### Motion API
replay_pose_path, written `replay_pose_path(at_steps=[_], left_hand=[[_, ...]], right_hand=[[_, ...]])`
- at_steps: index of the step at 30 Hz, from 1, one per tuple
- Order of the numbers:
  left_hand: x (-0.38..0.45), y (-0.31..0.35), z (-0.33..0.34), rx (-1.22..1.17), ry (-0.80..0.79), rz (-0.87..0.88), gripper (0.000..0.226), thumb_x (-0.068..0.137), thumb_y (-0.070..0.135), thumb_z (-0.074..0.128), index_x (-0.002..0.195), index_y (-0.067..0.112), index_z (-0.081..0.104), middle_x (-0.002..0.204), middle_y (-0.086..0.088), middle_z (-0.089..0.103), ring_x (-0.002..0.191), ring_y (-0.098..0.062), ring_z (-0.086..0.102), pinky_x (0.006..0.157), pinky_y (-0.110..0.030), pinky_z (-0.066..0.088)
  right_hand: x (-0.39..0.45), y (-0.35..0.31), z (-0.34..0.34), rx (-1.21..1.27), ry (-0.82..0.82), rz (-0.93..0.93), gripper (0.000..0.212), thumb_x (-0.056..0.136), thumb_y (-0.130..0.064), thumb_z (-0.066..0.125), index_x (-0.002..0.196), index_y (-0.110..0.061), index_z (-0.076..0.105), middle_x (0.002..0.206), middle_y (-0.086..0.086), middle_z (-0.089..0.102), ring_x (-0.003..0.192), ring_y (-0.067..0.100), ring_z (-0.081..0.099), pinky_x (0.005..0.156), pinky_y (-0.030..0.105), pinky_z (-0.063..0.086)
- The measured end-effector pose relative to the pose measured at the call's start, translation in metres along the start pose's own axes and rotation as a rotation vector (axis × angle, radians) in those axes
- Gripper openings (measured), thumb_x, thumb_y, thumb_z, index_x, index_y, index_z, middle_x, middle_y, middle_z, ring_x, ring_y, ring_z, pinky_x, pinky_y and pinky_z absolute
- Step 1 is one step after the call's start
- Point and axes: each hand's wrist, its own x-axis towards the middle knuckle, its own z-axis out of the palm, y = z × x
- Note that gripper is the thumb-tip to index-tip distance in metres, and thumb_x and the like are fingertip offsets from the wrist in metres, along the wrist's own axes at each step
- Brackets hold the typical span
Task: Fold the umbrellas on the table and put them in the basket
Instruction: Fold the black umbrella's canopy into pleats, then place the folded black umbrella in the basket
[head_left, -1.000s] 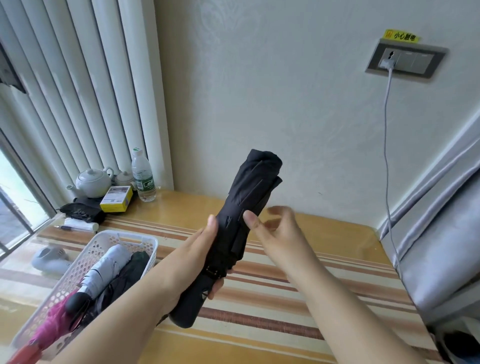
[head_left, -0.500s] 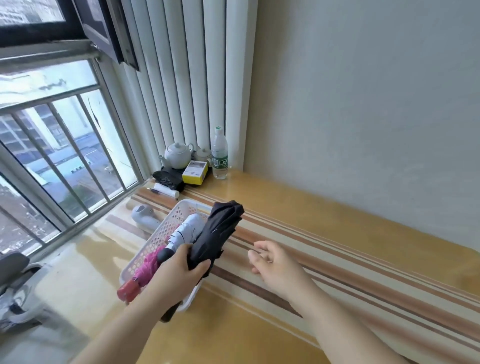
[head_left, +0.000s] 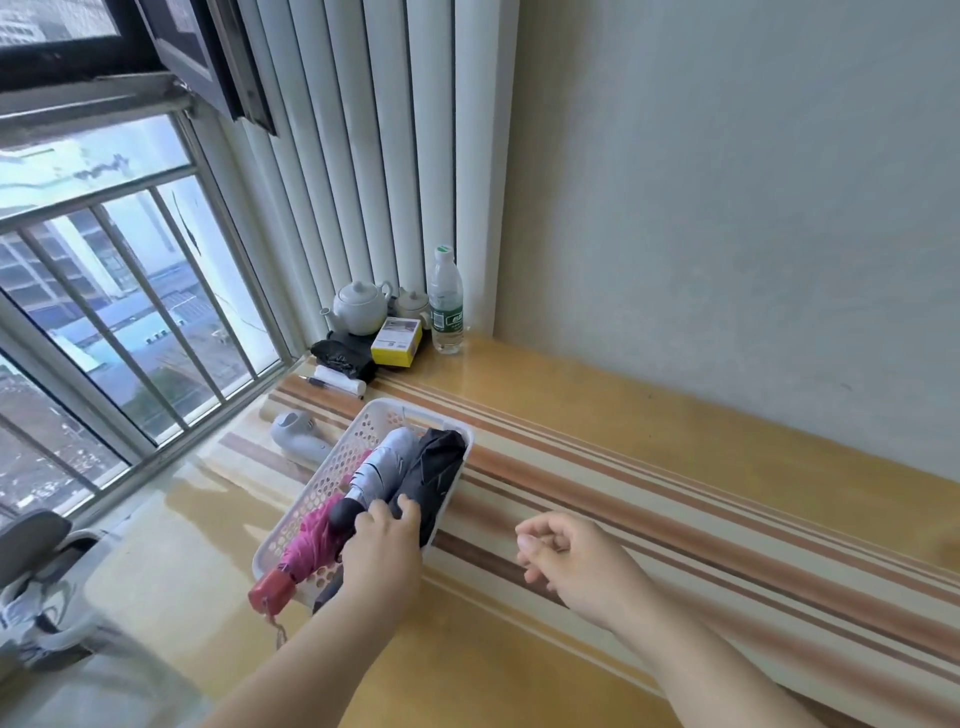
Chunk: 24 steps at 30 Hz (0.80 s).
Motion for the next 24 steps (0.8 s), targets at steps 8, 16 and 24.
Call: replay_pose_path(at_steps=[8, 16, 24], left_hand=[[0.0, -0.01, 0.002, 0.031, 0.009, 0.015, 0.066, 0.091, 0.053, 0.045, 0.146, 0.026, 0.019, 0.138, -0.007, 0.032, 0.126, -0.028, 0.034, 0.092, -0.038, 0.038], [0.016, -0.072, -0.025, -0.348, 0.14, -0.152, 0.056, 0.091, 0.056, 0.043, 0.136, 0.022, 0.041, 0.137, -0.008, 0.04, 0.126, -0.028, 0.038, 0.102, -0.04, 0.032], [0.04, -0.108, 0.003, -0.744, -0.252, -0.305, 0.054, 0.091, 0.044, 0.053, 0.141, 0.026, 0.039, 0.134, -0.018, 0.038, 0.069, -0.017, 0.058, 0.053, -0.02, 0.05]], right_hand=[[-0.008, 0.006, -0.011, 0.016, 0.009, 0.022, 0.01, 0.097, -0.033, 0.051, 0.101, -0.036, 0.059, 0.088, -0.009, 0.072, 0.081, -0.002, 0.067, 0.086, 0.031, 0.055], [0.035, -0.003, 0.044, -0.002, -0.189, 0.096, 0.039, 0.102, -0.023, 0.04, 0.141, -0.014, 0.042, 0.097, -0.007, 0.064, 0.084, 0.006, 0.067, 0.086, 0.028, 0.055], [0.06, -0.033, 0.113, 0.381, -0.287, 0.325, 0.041, 0.1, -0.009, 0.033, 0.14, -0.02, 0.036, 0.108, 0.002, 0.054, 0.074, 0.014, 0.06, 0.055, 0.018, 0.053]])
